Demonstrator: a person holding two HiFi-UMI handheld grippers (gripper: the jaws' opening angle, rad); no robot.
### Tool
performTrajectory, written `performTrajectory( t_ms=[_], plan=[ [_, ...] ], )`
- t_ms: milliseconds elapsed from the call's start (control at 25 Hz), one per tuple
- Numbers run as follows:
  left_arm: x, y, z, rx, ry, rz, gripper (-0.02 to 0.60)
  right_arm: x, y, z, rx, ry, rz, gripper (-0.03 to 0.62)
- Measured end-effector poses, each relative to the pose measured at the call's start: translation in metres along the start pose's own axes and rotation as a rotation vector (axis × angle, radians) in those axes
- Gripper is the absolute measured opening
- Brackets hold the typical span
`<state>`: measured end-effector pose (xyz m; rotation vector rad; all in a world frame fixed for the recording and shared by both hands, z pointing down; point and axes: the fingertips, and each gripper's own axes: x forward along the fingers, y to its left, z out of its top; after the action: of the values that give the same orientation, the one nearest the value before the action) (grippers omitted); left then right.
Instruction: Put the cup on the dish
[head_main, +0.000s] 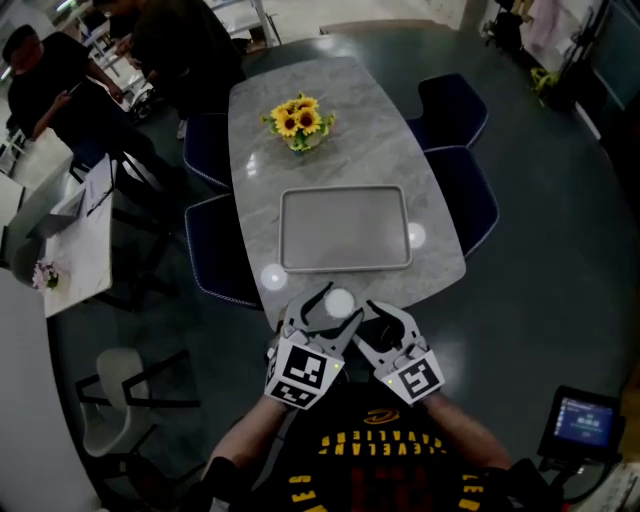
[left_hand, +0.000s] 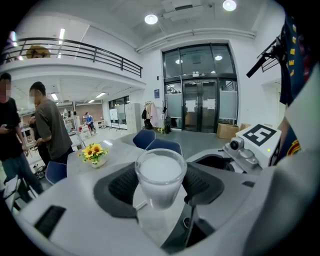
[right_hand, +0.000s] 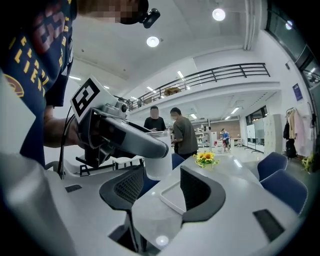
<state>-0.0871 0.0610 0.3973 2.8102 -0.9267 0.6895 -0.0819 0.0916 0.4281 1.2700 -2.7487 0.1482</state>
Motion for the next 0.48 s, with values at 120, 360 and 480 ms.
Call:
performTrajectory(
  t_ms=[120, 360, 480],
  plan=[
    [0.018, 0.008, 0.007, -0.013, 0.005, 0.022, 0.270, 0.011, -0.019, 0.003, -0.008, 0.000, 0.031, 0.224],
    [0.056, 0.018, 0.029, -0.038, 0.020, 0.054, 0.270, 0.028, -0.058, 0.017, -0.054, -0.018, 0.087, 0.225],
    [0.074, 0.021, 0.040, -0.048, 0.024, 0.067, 0.270, 0.034, -0.077, 0.022, -0.070, -0.025, 0.102, 0.225]
  ],
)
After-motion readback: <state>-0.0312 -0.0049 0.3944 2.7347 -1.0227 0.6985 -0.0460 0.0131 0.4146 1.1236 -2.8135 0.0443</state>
